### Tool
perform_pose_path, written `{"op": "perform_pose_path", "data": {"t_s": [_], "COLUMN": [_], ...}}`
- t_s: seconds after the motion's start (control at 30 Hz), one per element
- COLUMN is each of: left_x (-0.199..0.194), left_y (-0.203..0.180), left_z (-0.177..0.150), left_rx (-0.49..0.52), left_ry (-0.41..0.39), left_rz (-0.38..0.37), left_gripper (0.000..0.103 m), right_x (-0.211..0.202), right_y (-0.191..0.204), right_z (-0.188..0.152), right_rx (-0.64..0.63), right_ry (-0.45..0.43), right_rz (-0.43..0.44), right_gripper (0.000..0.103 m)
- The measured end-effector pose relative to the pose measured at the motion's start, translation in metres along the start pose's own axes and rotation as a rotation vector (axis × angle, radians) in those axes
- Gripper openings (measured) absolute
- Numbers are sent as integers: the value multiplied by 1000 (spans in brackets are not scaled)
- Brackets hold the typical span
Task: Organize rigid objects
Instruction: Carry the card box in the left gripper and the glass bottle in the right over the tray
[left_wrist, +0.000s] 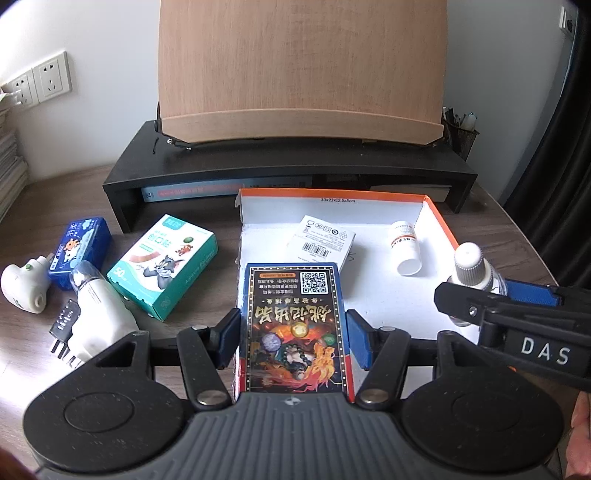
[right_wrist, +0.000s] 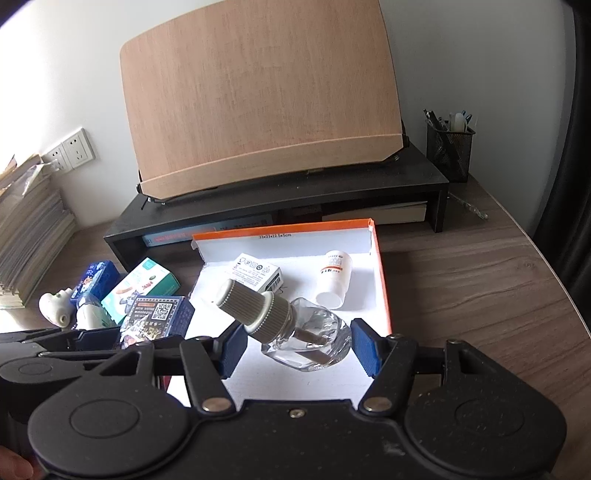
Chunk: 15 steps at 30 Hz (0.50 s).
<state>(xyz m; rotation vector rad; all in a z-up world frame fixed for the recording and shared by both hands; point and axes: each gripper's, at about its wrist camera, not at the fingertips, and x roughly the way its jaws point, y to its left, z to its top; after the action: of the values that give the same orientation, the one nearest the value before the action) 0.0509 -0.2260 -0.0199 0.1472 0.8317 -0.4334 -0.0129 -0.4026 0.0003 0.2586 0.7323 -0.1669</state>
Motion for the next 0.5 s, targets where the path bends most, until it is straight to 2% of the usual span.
{"op": "perform_pose_path", "data": {"t_s": [0.5], "left_x": [7], "left_y": [8], "left_z": [-3], "left_rx": [29], "left_ry": [28], "left_rz": [-31], "left_gripper": [60], "right_x": [10], "right_y": [3], "right_z": [-4], "right_rx": [29], "right_ry": [39], "right_rz": [-50], "right_gripper": [74]}}
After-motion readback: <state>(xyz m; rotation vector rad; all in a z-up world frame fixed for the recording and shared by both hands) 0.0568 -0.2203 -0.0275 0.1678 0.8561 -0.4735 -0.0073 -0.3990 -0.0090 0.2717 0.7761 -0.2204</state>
